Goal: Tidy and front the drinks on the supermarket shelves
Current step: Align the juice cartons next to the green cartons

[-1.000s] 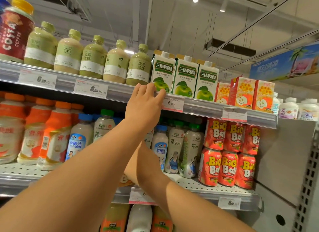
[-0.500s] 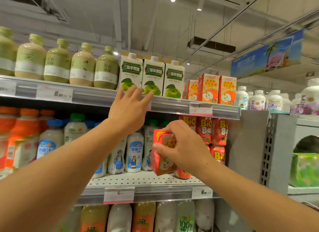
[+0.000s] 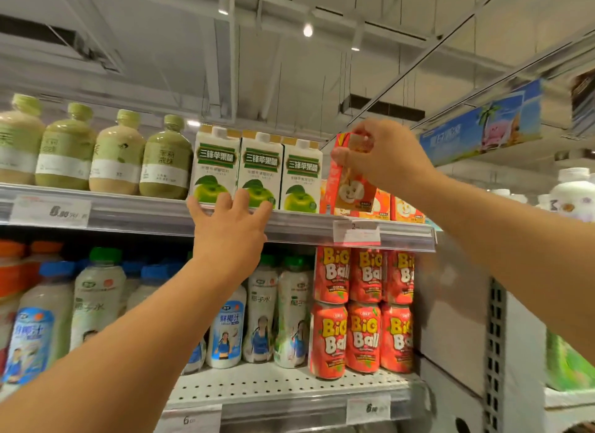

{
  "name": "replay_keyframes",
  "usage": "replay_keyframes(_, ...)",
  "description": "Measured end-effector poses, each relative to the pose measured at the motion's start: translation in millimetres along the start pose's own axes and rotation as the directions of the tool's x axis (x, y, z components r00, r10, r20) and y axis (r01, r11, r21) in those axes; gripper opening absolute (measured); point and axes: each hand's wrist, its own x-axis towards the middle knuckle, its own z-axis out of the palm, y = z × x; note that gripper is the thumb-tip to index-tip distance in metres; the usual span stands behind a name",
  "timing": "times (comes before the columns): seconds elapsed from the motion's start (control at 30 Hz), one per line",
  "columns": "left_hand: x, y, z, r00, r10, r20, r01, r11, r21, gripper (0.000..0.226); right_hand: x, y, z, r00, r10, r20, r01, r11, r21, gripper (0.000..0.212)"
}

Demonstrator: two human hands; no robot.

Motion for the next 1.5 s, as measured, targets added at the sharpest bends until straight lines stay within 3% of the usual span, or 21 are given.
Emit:
replay_keyframes(0.3,0,0,2,1.0,0.008,0.004,-0.008,1.0,-0.003,0.049,37,23,33,0.985,0.12,0.121,-0.113,0.991,-0.069,0.033)
replay_keyframes(0.6,-1,0,9,1.0,0.004,-0.027,-0.004,1.0,-0.012,0.052,37,16,46,0.968,0.145,0.205,-0.116,0.982,-0.149,0.033)
replay_keyframes(0.7,-1,0,10,1.0,0.006,-0.028,-0.007,1.0,-0.012,0.051,36,14,47,0.966,0.142,0.217,-0.093,0.971,-0.221,0.045)
replay_keyframes(0.9,-2,0,10,0.999,0.008,-0.036,-0.008,1.0,-0.009,0.05,35,25,35,0.919,0.107,0.378,0.086,0.885,-0.457,0.095)
replay_keyframes(1.17,-3,0,9,0.999,0.014,-0.034,-0.013,1.0,0.009,0.05,39,30,42,0.893,0.094,0.441,0.063,0.942,-0.329,0.088)
replay_keyframes(1.33,-4,0,10,0.999,0.015,-0.038,-0.014,1.0,0.016,0.048,41,36,52,0.919,0.078,0.386,0.117,0.881,-0.458,0.095)
replay_keyframes(1.5,-4,0,12,0.998,0.021,-0.058,-0.02,0.999,0.03,0.048,41,46,54,0.913,0.078,0.402,0.105,0.904,-0.414,0.104)
